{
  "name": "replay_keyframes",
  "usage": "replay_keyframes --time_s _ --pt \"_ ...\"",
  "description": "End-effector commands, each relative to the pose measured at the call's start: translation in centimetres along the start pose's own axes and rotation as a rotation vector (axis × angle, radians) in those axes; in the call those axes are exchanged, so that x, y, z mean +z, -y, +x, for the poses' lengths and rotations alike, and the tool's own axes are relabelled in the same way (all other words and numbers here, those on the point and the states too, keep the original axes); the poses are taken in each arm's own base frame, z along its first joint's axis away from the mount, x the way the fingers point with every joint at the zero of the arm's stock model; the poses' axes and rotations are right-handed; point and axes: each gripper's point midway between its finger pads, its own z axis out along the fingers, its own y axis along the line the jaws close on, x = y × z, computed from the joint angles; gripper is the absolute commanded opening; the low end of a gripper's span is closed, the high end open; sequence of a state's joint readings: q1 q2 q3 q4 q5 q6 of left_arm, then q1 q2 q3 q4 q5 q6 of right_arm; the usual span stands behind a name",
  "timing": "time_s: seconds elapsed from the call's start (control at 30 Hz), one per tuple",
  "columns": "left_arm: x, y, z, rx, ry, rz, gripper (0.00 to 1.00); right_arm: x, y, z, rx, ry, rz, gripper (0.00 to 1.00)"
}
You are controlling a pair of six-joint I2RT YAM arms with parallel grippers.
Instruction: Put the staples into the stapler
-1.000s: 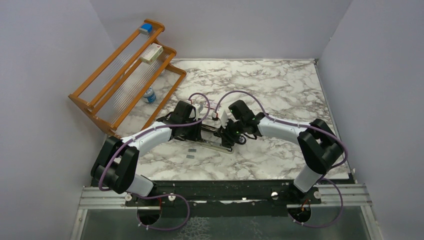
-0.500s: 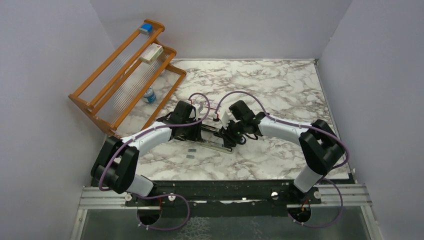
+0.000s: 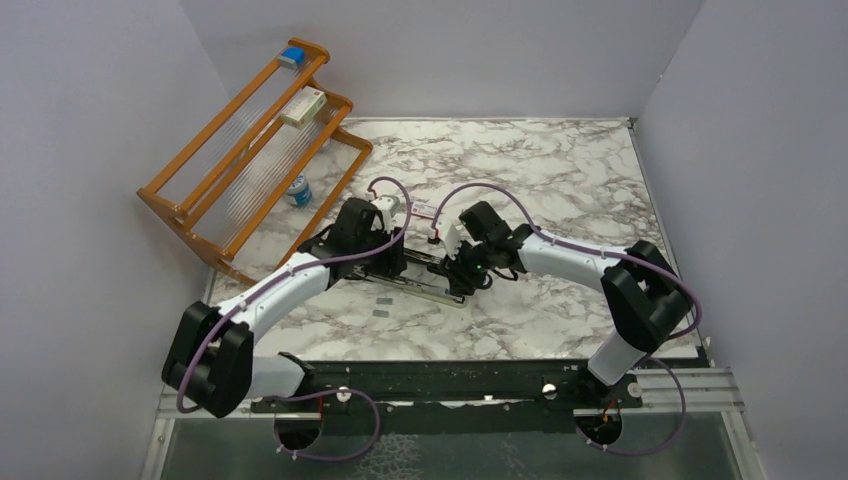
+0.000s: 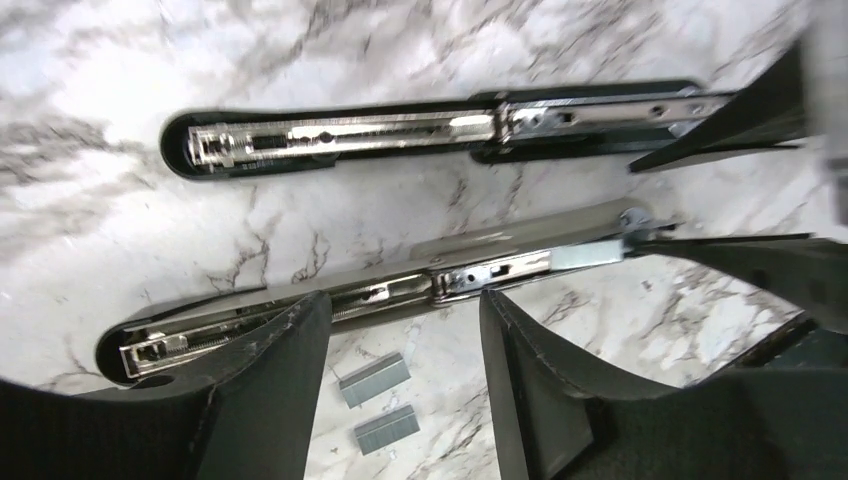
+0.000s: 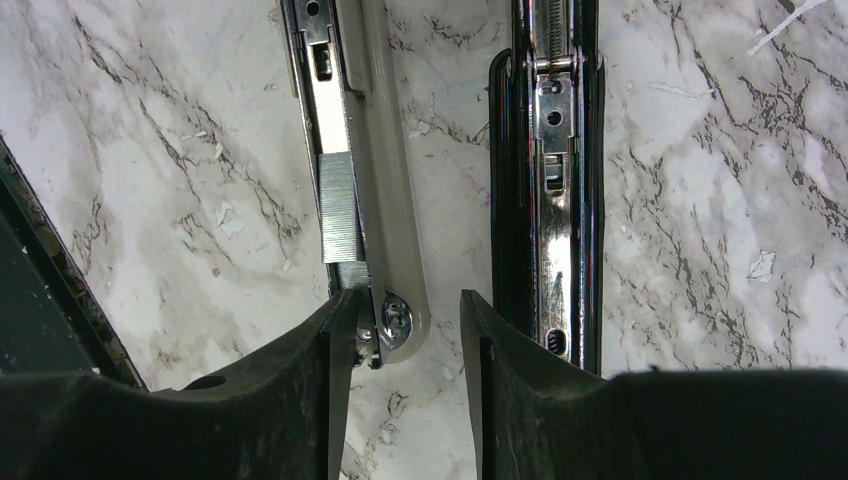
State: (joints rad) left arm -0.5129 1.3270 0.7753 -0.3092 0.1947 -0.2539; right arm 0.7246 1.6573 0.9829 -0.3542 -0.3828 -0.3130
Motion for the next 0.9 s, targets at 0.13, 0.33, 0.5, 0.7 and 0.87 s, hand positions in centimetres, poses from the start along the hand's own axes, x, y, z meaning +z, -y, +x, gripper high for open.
replay_keyframes --time_s 0.13,0.33,0.5,0.7,0.87 --pt "-3.1 2.9 -3.4 -0.090 0.259 0.082 0.61 0.2 -0.3 0.9 0.029 -0.008 -0.002 0.45" --pt "-3.7 5.1 -2.6 -0.234 0.346 0.082 0.61 0.3 -0.3 0.7 0.039 0.010 0.001 0.45" --pt "-2.9 6.6 -1.3 -0.197 0.366 -0.004 0.62 0.4 -0.3 0.4 0.037 0.020 0.000 0.45" --pt "-2.1 7.6 -0.2 -0.129 0.408 -0.088 0.64 0.5 -0.3 0.4 0.037 0.027 -0.002 0.45" --pt "-1.2 7.5 1.1 -0.117 0.412 -0.183 0.64 0.5 -0.3 0.4 0.036 0.033 -0.002 0.45"
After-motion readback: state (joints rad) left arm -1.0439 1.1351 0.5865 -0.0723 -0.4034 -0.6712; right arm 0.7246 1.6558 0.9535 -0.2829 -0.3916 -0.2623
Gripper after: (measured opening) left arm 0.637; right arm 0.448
